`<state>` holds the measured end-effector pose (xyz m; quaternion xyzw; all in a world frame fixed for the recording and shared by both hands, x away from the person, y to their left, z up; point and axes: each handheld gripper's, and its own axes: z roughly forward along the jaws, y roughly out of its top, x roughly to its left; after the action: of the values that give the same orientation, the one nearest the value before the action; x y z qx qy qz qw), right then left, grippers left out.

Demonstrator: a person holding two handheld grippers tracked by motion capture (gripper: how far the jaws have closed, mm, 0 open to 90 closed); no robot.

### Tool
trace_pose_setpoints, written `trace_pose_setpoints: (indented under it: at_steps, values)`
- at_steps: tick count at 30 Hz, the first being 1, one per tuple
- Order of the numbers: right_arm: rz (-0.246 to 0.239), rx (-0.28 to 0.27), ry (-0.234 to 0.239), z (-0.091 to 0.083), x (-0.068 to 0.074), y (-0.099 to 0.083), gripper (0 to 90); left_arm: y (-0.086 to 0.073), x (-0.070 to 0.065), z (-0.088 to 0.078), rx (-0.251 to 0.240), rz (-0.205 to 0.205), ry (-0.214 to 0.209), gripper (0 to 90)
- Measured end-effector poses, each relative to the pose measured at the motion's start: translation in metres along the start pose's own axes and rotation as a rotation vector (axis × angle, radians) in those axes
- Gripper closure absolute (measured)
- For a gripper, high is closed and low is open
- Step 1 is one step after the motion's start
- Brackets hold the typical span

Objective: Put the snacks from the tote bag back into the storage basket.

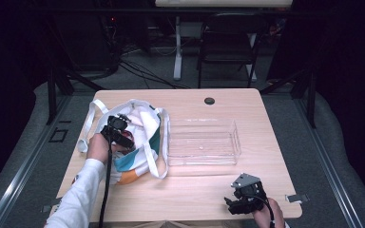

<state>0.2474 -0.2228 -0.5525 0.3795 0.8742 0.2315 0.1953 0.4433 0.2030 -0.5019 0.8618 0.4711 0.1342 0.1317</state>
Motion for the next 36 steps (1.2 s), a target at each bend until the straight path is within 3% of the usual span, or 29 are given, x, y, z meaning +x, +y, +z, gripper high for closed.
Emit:
trace_pose_setpoints:
  at_steps: [16,36]
  values:
    - [0.000,-0.003,0.000,0.000,0.000,0.000,14.7,-0.002,0.001,-0.006,-0.019,0.005,-0.007,25.7]
    - [0.000,-0.002,0.000,0.000,0.000,0.000,14.7,-0.003,0.005,-0.028,-0.065,-0.005,-0.008,25.7]
